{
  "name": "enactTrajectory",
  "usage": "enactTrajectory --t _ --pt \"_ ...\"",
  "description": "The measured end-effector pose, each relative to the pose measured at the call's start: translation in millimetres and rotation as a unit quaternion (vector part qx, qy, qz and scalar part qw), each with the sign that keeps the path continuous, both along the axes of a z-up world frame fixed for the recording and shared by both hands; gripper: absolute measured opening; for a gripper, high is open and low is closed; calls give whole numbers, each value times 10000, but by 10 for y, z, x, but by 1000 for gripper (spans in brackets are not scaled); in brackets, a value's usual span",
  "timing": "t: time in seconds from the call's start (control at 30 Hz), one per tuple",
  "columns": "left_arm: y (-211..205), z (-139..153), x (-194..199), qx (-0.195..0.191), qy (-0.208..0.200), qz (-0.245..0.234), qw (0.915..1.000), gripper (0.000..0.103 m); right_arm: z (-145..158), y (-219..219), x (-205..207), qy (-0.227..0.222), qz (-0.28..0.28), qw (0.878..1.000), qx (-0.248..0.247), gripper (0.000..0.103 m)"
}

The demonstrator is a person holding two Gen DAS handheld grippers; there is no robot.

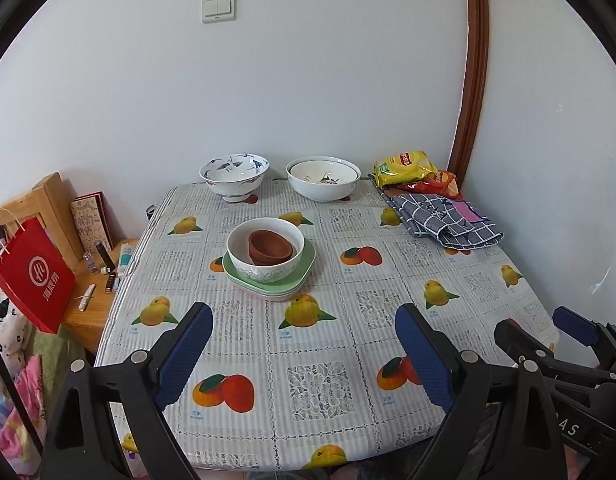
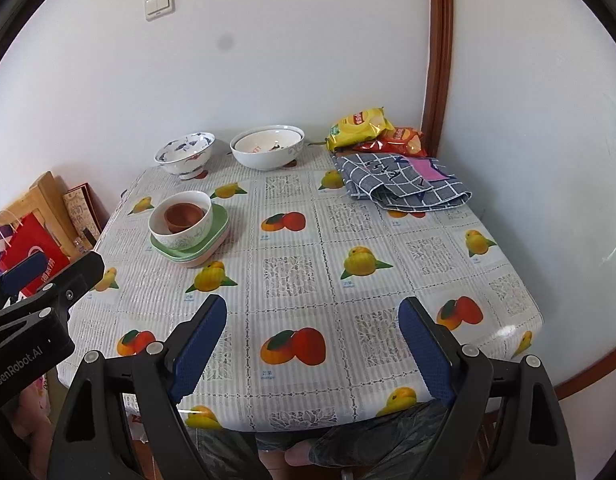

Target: Organize plates and bowls

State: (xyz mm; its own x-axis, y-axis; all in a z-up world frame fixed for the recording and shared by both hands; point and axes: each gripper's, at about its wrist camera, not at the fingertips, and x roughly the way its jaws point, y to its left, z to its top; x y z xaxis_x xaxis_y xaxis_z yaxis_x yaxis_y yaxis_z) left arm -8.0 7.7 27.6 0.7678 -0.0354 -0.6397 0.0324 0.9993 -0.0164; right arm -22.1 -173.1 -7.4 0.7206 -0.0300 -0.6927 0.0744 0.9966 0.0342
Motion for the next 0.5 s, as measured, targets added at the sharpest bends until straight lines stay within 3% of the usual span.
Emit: enactTrajectory --t 0.5 --pt "5 -32 -8 -30 55 36 10000 93 1 12 -48 -22 -46 10000 -28 87"
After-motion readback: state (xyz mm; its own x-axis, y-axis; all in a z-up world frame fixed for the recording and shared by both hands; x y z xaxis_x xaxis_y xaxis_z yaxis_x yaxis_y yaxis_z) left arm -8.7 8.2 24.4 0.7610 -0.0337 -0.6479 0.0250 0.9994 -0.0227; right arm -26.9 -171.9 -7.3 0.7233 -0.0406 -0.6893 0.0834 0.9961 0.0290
